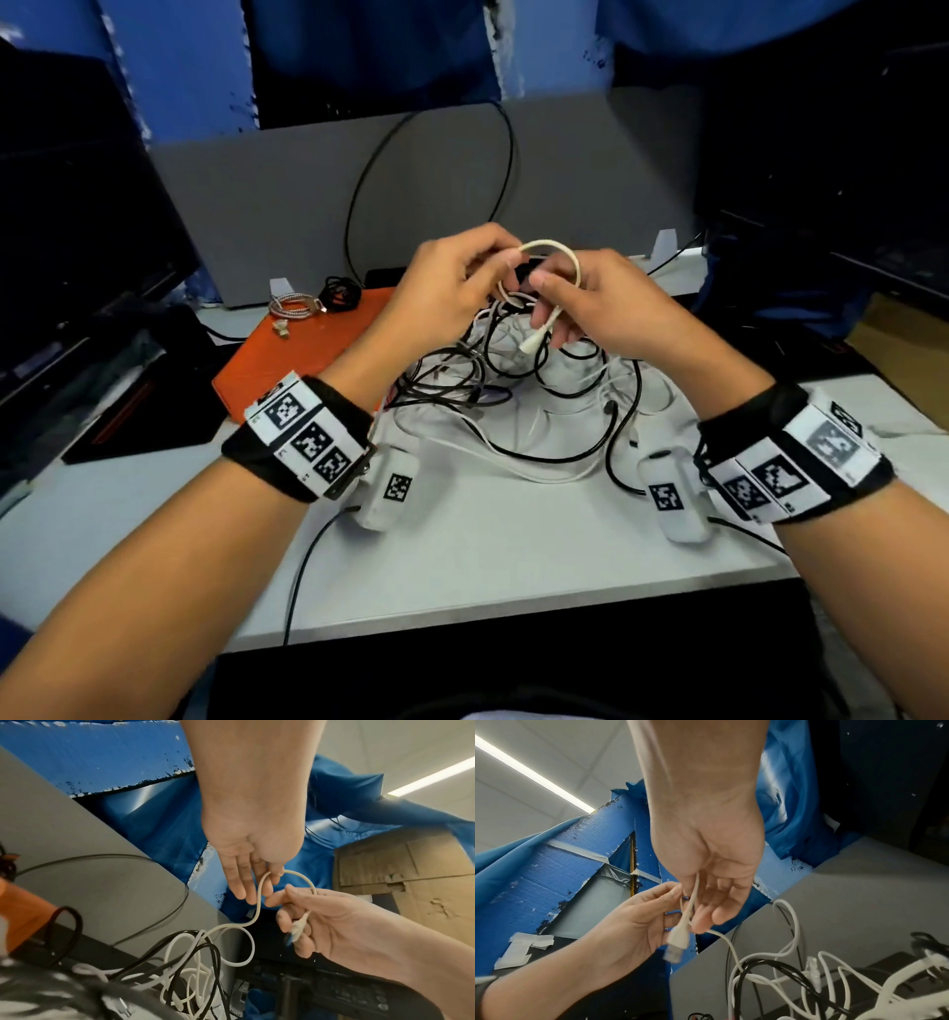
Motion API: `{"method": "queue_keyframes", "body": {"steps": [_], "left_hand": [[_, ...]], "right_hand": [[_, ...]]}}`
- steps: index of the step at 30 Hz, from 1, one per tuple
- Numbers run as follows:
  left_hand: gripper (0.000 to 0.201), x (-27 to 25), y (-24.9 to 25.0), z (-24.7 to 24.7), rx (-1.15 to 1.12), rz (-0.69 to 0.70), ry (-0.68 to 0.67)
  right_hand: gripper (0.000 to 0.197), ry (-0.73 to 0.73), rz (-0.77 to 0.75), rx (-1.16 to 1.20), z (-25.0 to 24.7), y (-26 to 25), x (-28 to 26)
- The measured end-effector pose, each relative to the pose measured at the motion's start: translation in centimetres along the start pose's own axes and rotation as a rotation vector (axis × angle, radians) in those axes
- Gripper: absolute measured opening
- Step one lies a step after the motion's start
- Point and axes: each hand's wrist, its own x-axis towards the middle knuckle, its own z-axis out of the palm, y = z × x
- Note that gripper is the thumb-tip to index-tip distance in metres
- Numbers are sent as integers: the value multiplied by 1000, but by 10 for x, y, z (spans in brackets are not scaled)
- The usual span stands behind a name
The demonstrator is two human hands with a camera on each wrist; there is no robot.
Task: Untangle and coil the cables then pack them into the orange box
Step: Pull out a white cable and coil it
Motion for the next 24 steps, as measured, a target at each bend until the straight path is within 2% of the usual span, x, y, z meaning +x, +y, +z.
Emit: {"method": "queue_keyframes", "body": {"steps": [3,5,6,8,11,14,16,19,21,24], "left_hand": [[9,-11,-13,9,-74,-136,-39],[16,-11,-32,19,65,-234,-181],[20,-9,-41,24,178,-246,-279],[23,-4,-55,32,330,-209,-392],[20,11,-71,36,455,-246,-435],[29,25,-86,34,495,-412,-492],[35,29,-94,28,532,-476,-569],[43,33,-96,17,588,-506,-654],[46,39,-90,10,573,-480,-622],[52,46,-64,8,405,-379,-555]], "right_hand": [[36,-16,64,248,0,-11,-3],[44,23,57,376,-8,-20,-5],[47,44,46,394,-12,-24,-7],[46,64,3,358,-18,-32,-11],[41,115,-183,305,-27,-51,-19],[41,341,-449,364,-49,-73,-31],[44,441,-539,350,-65,-80,-37],[45,445,-492,319,-73,-79,-38],[40,377,-429,308,-69,-77,-35],[37,241,-229,192,-61,-68,-29]]}}
